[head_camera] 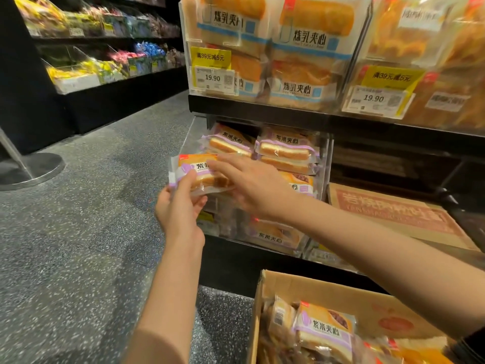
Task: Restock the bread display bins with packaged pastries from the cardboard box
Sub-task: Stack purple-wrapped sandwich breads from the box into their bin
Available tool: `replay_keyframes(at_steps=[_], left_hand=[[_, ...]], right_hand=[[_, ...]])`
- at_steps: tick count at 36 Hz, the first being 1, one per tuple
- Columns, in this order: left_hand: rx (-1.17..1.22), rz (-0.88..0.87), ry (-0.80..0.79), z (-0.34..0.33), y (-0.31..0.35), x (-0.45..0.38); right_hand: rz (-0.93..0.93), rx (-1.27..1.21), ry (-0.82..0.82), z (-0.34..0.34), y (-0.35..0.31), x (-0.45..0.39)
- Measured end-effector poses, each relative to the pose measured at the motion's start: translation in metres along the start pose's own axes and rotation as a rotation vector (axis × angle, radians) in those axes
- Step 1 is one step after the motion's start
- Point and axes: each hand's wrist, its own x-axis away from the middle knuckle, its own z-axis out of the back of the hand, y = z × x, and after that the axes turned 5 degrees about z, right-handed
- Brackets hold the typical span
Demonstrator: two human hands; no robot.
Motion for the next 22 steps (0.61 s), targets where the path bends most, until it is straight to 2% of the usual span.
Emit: replay_keyframes(at_steps=[5, 8, 13, 18, 22], left_hand=[[0.019, -0.001, -0.041, 0.002, 0.008, -0.005], [-0.029, -0.006, -0.141, 0.004, 0.011, -0.008], [-0.143, 0.102, -0.306, 0.004, 0.011, -0.01], [-0.293, 0.121, -0.271, 0.002, 0.004, -0.015], [-0.294, 0.132, -0.266, 0.003, 0.0, -0.021]], right_hand=[[0.145, 0.131, 0.088, -0.004, 0.015, -0.012], [0.204, 0.243, 0.15, -0.009, 0.03, -0.02], [0.04, 0.331, 0.085, -0.021, 0.061, -0.02], [-0.157, 0.368, 0.004, -0.03, 0.071, -0.027], [-0.286, 0.292, -0.095, -0.04, 0.074, -0.049]])
